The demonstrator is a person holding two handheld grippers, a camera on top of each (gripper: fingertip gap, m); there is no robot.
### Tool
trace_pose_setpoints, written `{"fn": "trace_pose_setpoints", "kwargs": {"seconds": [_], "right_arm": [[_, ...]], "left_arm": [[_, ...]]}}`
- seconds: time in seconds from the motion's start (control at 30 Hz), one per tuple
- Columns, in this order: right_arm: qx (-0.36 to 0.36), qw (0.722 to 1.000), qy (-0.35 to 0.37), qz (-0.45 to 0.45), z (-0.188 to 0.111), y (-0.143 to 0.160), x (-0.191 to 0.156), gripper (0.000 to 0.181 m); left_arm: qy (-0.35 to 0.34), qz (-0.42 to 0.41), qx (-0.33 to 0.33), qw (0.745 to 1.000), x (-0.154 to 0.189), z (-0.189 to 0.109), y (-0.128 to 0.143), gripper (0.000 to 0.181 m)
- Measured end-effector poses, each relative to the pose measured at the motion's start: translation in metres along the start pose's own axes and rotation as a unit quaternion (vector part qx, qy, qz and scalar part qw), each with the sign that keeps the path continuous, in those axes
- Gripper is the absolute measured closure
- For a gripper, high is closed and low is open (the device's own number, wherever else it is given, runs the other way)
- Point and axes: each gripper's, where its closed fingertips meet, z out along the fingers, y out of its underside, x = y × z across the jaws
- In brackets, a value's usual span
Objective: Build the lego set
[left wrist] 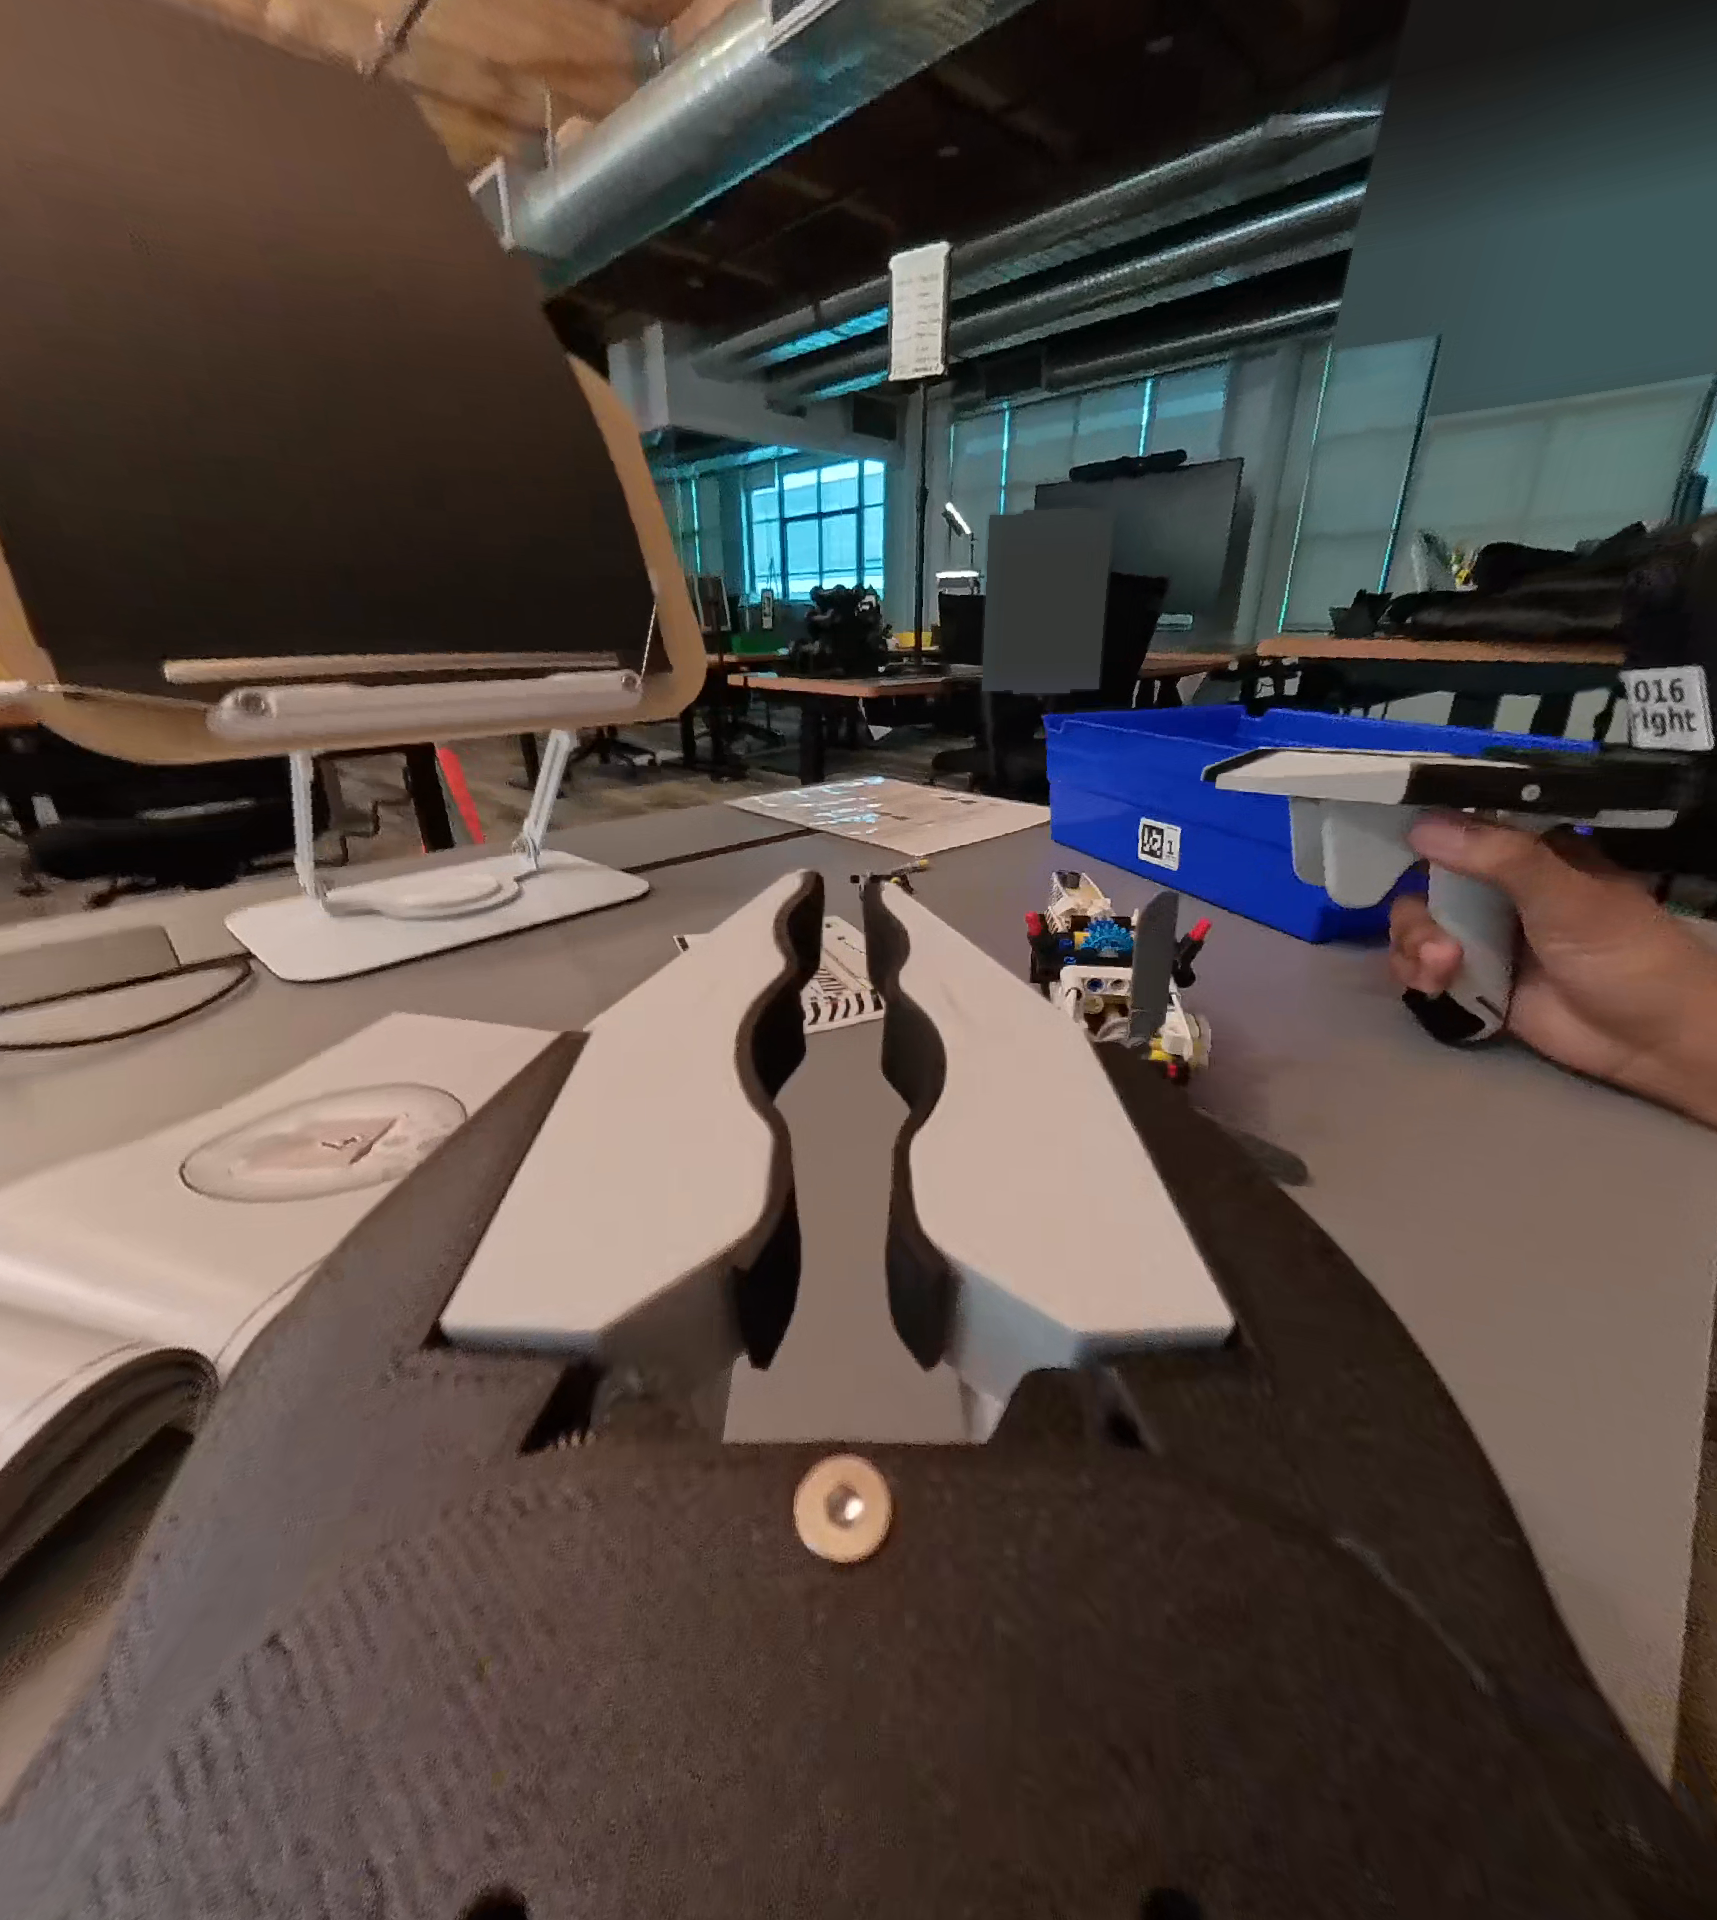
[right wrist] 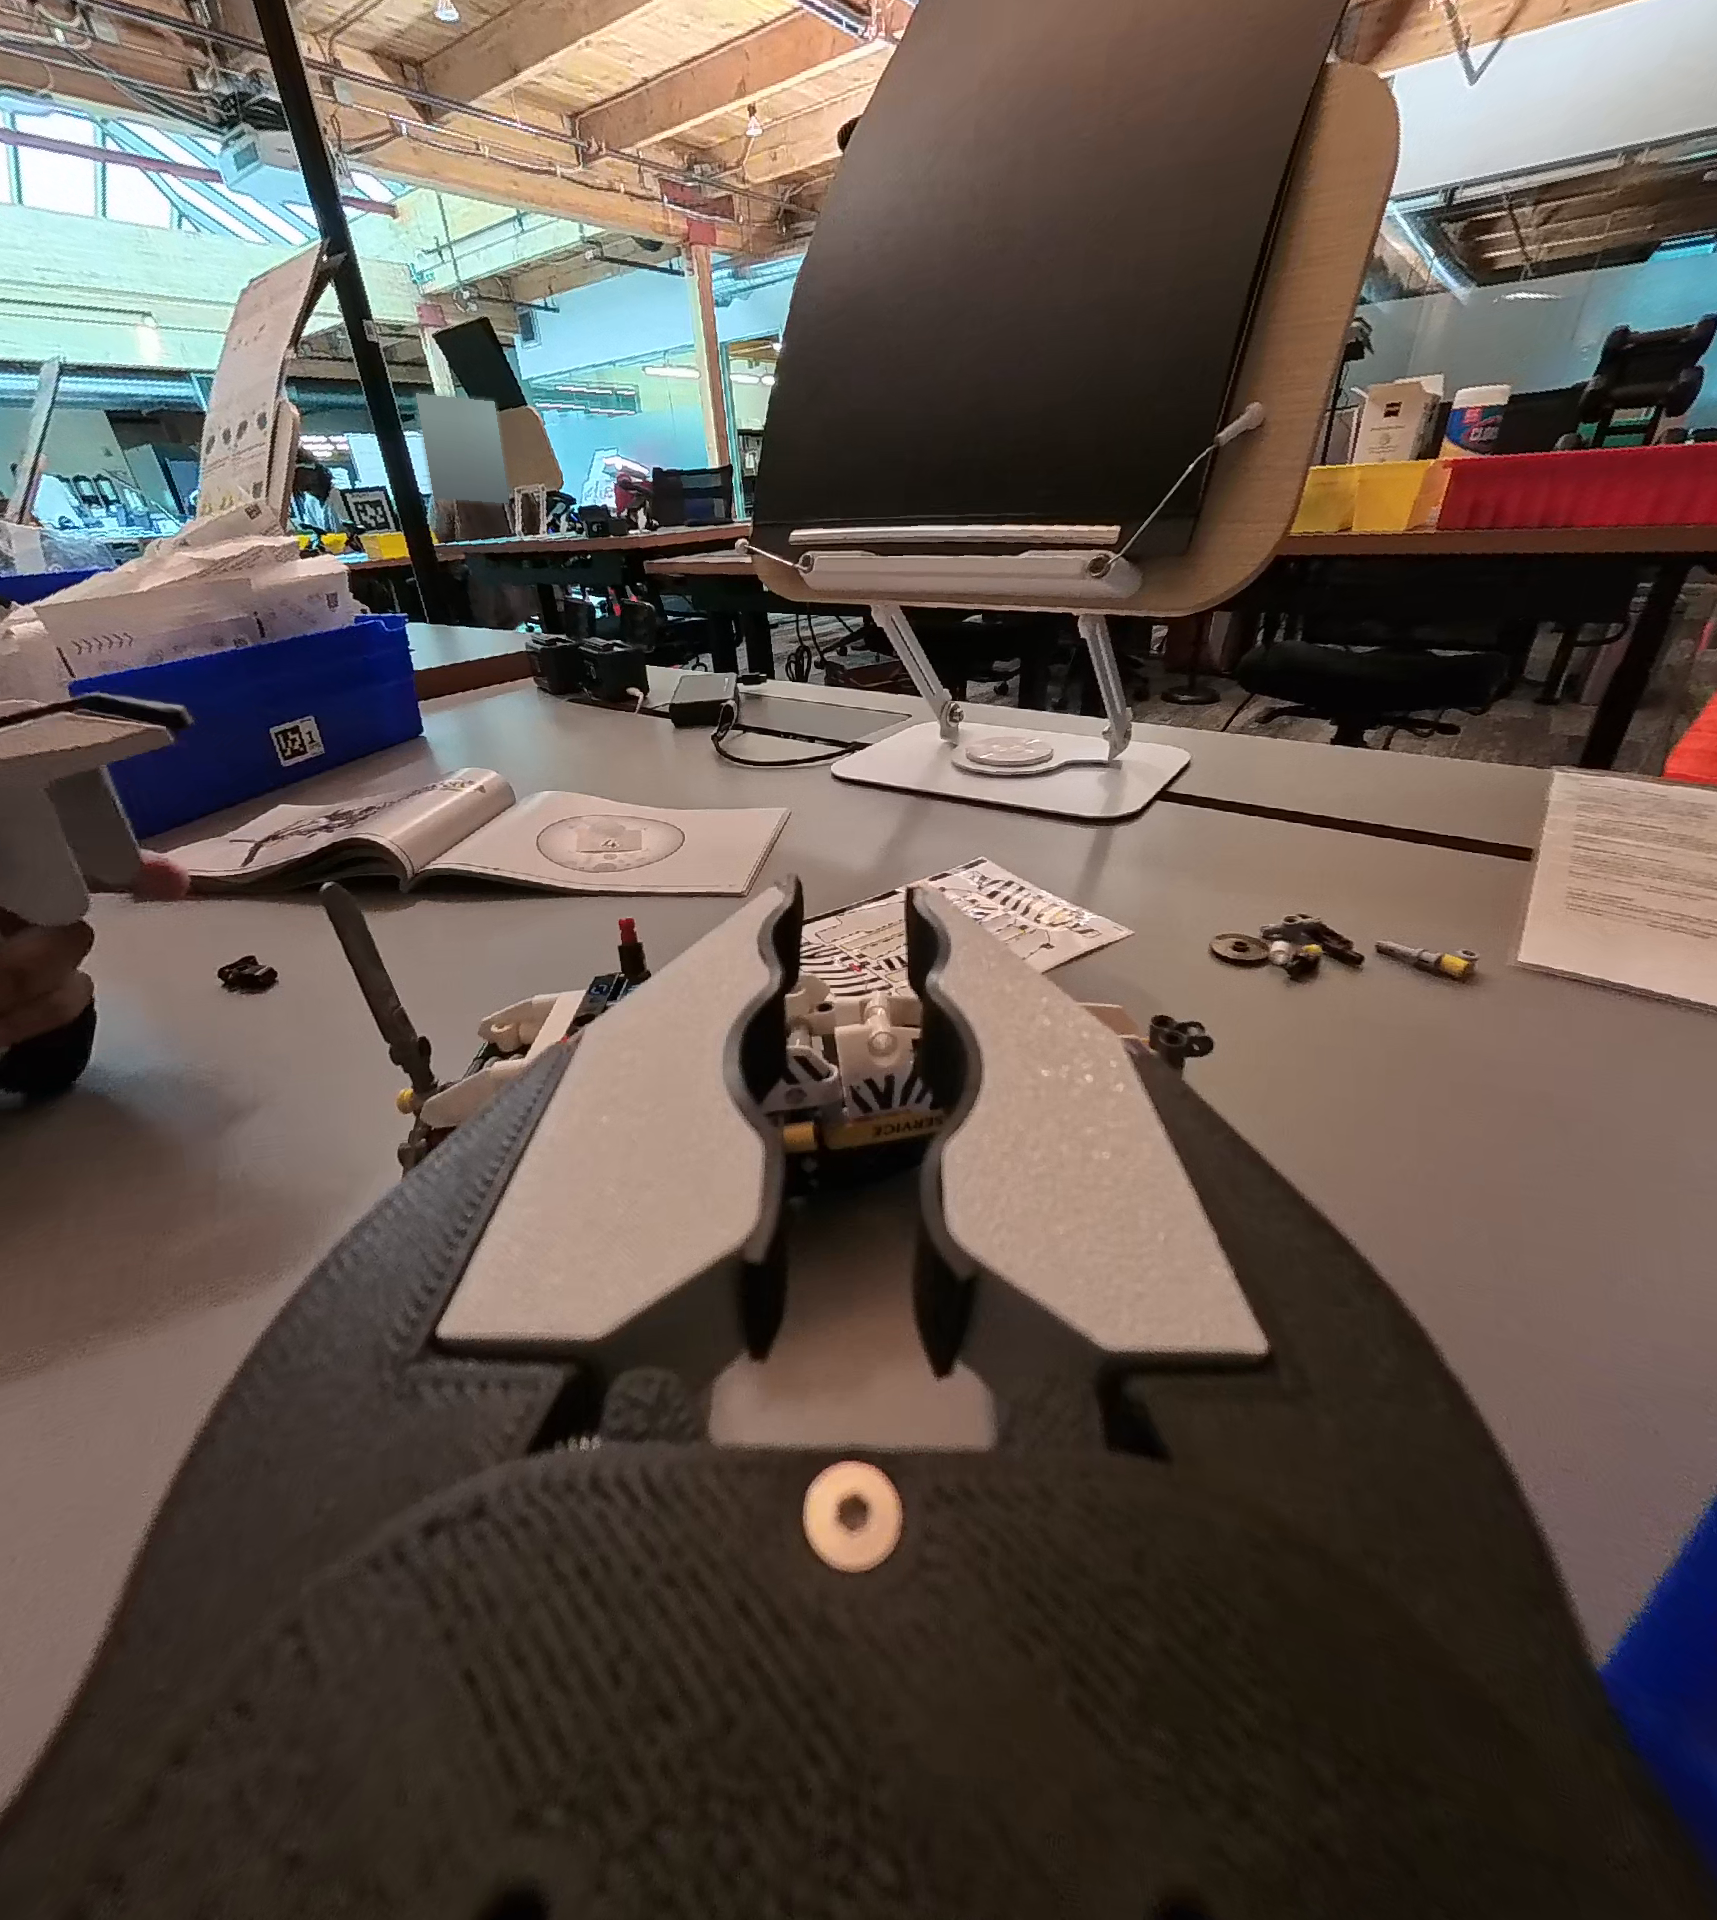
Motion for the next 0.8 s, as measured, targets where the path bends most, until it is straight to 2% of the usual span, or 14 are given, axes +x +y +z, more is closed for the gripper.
{"fn": "trace_pose_setpoints", "kwargs": {"seconds": [0.23, 0.37, 0.8], "right_arm": [[-0.004, 1.000, 0.000, -0.004, 0.001, 0.001, -0.001, 0.164], [-0.007, 1.000, 0.000, -0.007, 0.002, 0.002, -0.002, 0.164], [-0.010, 1.000, 0.000, -0.012, 0.002, 0.003, -0.003, 0.165]], "left_arm": [[-0.006, -0.032, 0.016, 0.999, -0.009, -0.003, -0.003, 0.177], [-0.006, -0.051, 0.021, 0.998, -0.013, -0.004, -0.004, 0.170], [-0.005, -0.053, 0.022, 0.998, -0.013, -0.004, -0.004, 0.167]]}}
